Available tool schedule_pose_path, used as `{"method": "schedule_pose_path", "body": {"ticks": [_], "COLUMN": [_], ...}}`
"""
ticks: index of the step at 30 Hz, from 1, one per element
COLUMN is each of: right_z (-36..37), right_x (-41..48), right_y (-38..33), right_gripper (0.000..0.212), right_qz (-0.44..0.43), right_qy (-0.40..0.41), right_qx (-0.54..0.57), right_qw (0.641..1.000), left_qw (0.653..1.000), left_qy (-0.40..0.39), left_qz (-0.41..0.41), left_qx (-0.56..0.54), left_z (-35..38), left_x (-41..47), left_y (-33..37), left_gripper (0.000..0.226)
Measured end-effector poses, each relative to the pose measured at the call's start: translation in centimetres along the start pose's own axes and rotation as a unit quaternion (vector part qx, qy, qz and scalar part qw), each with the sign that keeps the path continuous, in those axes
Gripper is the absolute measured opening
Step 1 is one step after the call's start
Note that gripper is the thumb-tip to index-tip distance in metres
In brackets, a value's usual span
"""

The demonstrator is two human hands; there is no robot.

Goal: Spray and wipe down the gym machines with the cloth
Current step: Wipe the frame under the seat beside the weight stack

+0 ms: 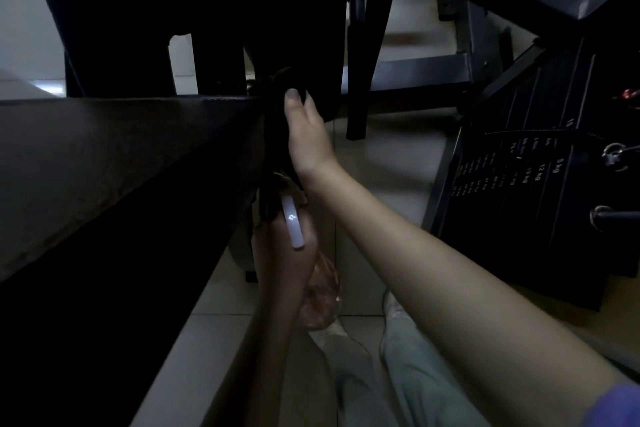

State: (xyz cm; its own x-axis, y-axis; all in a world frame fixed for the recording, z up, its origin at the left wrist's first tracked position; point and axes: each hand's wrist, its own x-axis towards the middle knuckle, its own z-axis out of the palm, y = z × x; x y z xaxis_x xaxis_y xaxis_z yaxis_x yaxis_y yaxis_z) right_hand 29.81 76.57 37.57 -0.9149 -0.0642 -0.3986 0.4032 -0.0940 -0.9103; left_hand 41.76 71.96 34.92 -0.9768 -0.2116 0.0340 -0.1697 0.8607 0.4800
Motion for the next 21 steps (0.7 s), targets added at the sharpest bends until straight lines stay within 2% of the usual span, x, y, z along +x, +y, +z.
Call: {"method": "schedule_pose_path", "body": {"ticks": [3, 6, 9, 13, 17, 21], "right_z": [-0.1, 0.3, -0.1, -0.6, 0.3, -0.2], "right_x": [1.4, 1.5, 0.5, -1.6, -1.1, 1.2], "right_y": [0.5, 0.5, 0.1, -0.4, 0.9, 1.9], "right_gripper": [0.044, 0.045, 0.042, 0.038, 0.043, 0.043], "right_qz": [0.054, 0.04, 0.05, -0.014, -0.059, -0.003], "right_qy": [0.018, 0.056, 0.025, -0.003, 0.01, 0.029], "right_qx": [0.001, -0.005, 0.009, 0.022, 0.008, -0.021], "right_qw": [0.998, 0.998, 0.998, 1.0, 0.998, 0.999], "left_qw": [0.999, 0.999, 1.0, 0.999, 0.999, 0.997], "left_qy": [0.009, 0.012, 0.004, 0.009, -0.005, -0.003], "left_qz": [0.026, 0.027, 0.02, 0.049, 0.041, 0.074], "left_qx": [0.022, 0.012, -0.011, -0.018, -0.03, 0.016], "left_z": [0.3, 0.9, 0.8, 0.5, 0.9, 1.6], "left_x": [0.3, 0.7, 1.1, 1.3, 1.2, 1.4], "left_y": [-0.1, -0.4, -0.8, -0.8, -1.5, -1.5], "left_gripper": [0.04, 0.042, 0.041, 0.037, 0.037, 0.036]}}
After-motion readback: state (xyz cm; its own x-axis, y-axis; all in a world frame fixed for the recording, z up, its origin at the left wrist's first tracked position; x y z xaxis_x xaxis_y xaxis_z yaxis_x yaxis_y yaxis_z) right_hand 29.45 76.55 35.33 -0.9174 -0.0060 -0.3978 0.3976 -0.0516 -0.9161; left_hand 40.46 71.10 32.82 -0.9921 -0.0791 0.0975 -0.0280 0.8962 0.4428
